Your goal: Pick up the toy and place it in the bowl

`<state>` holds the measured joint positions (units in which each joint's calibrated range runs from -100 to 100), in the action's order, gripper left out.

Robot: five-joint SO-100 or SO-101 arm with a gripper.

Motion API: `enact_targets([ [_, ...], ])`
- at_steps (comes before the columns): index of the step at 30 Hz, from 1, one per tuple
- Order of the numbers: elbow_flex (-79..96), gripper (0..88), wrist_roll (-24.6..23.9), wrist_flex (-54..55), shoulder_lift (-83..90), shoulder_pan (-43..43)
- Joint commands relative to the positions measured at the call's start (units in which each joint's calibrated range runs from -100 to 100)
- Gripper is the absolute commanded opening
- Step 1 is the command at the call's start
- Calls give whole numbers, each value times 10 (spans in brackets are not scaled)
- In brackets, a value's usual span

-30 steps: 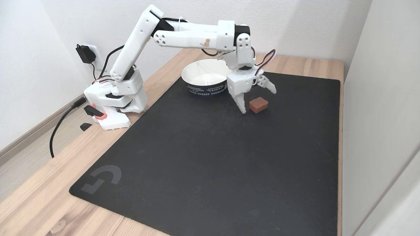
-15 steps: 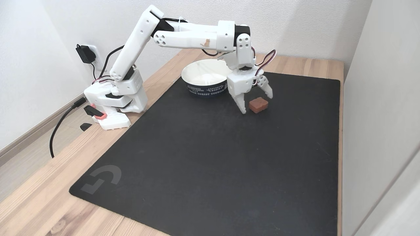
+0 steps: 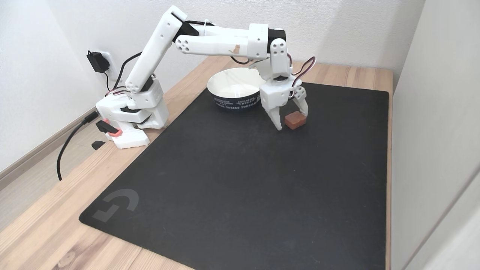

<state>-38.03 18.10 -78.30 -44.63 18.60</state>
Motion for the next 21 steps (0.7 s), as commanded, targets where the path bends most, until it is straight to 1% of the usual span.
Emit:
enact_targets([
  [1, -7, 274, -2, 26, -6, -8],
  [4, -7, 272, -2, 34, -6, -6],
  [7, -7, 210, -2, 34, -6, -7],
  [15, -7, 111, -2, 34, -6, -5],
  [17, -7, 69, -2, 34, -6, -3],
  [21, -7, 37, -2, 34, -6, -2],
])
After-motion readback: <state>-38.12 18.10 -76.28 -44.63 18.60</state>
